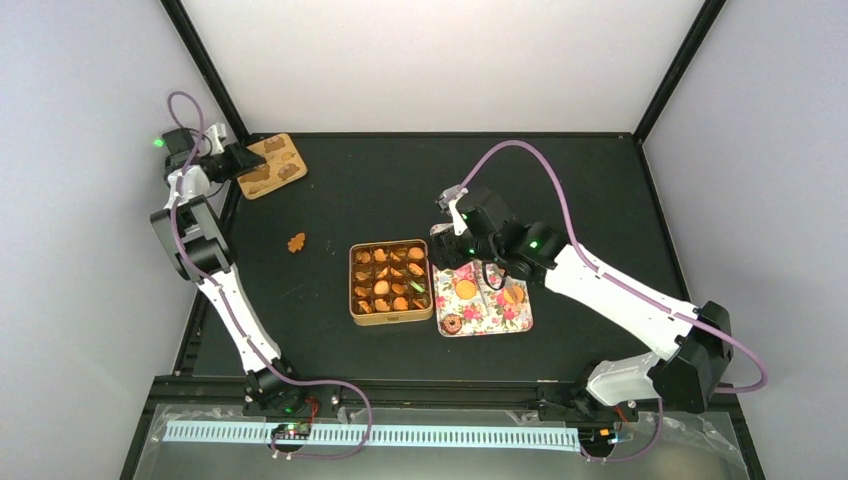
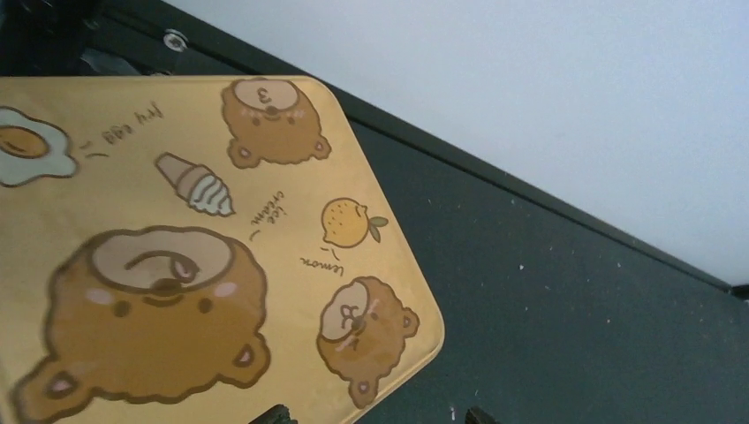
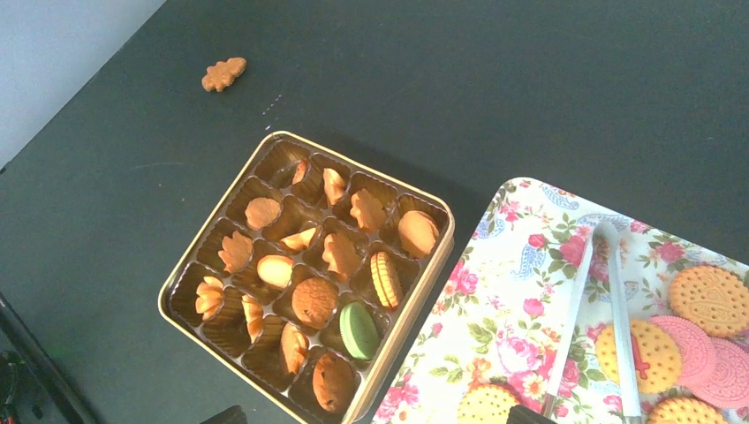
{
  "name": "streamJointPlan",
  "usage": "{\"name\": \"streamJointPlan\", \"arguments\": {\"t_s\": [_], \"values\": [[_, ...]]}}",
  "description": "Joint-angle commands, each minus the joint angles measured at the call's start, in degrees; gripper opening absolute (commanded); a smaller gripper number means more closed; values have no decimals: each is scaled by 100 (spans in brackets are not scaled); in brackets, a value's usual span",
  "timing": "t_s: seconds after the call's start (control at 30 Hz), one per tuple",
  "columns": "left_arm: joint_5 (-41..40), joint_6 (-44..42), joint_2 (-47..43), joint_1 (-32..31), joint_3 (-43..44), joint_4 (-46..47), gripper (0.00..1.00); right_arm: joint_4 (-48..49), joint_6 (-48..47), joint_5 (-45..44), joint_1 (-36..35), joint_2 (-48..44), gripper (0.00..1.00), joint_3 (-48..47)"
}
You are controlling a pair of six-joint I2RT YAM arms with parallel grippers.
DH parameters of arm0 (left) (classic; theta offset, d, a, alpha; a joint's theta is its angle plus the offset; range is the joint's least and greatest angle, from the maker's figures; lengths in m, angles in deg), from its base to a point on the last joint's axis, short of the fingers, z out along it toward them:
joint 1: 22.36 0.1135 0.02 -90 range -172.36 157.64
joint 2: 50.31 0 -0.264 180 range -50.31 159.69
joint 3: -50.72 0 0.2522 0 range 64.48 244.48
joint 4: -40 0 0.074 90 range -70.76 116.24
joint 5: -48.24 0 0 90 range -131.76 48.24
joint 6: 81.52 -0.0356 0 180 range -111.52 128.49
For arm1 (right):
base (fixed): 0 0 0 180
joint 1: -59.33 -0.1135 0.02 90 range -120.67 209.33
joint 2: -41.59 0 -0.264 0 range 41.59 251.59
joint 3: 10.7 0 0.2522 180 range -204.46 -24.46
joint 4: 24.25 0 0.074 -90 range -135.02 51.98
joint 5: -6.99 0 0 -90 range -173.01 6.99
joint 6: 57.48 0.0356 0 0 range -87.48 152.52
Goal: Pack the cookies
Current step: Move the box lid to the center of the board.
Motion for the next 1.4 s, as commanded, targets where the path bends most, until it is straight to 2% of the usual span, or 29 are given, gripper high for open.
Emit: {"name": "streamJointPlan", "arguments": {"t_s": [0.0, 0.13, 0.2, 0.4, 0.53, 0.77, 0.83, 1.1, 1.37], "values": [[-503, -617, -32, -159, 184, -538, 50, -10, 16, -90, 41, 68, 78, -244], [-1414, -1126, -133, -48, 382, -855, 53, 20, 15, -101, 46, -53, 78, -135], [-1664, -1312, -221, 14, 224, -791, 59, 57, 11, -97, 57, -102, 78, -67], [-2299, -2044, -195, 63, 106, -756, 65, 37, -24, -48, 96, -173, 78, -7], [-2347, -2160, 97, 133, 380, -824, 67, 95, -24, -40, 110, -236, 78, 80], [-2236, -2362, 757, 109, 1257, -1494, 67, 129, -32, -39, 124, -268, 74, 100], [-2313, -2653, 831, 46, 1459, -1690, 66, 150, -32, -40, 127, -260, 73, 100], [-3081, -3749, 795, -298, 1467, -2160, 66, 263, -6, 68, 133, -289, 71, 101], [-3538, -3908, 767, -466, 1358, -2057, 64, 366, 1, 173, 133, -478, 69, 276]]}}
